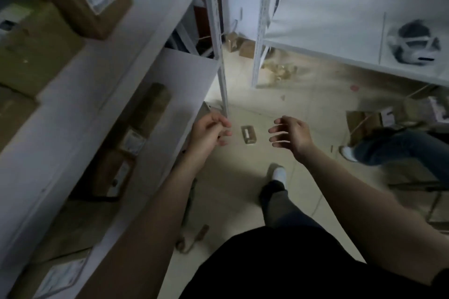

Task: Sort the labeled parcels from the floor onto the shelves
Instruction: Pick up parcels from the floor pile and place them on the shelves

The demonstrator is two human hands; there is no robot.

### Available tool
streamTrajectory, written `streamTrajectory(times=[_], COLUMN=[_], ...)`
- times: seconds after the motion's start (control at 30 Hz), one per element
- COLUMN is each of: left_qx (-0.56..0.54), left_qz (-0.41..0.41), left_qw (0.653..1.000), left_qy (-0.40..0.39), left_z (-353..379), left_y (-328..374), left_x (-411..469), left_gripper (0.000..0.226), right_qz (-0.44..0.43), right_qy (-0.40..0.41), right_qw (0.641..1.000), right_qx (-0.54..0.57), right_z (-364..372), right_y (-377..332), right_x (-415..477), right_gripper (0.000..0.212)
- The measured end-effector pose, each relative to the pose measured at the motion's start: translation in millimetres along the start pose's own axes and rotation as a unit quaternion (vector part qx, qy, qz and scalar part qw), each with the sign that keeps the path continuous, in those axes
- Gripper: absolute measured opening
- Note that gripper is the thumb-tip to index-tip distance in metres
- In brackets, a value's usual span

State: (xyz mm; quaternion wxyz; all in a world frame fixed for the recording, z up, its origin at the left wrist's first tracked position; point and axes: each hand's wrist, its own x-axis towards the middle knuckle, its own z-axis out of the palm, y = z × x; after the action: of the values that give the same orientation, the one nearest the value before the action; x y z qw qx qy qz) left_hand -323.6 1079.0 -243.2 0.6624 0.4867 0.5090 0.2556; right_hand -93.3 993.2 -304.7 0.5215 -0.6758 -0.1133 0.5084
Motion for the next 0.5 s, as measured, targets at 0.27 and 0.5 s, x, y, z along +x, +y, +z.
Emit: streamTrajectory(times=[0.27,0.5], left_qx=[-0.053,-0.109], left_qz=[-0.198,-0.329], left_qw=[0.977,0.928], left_qy=[0.062,0.14], left_z=[116,152], left_y=[-58,-150], left_x=[206,379], left_gripper=[0.027,0.023], right_qz=[0.164,0.243], right_qy=[-0.012,0.055], right_qw=[0.986,0.969], right_qx=[-0.022,-0.001], right_z=[-78,-114], right_y=[1,52], right_x=[198,375], right_gripper=[0.033,0.022])
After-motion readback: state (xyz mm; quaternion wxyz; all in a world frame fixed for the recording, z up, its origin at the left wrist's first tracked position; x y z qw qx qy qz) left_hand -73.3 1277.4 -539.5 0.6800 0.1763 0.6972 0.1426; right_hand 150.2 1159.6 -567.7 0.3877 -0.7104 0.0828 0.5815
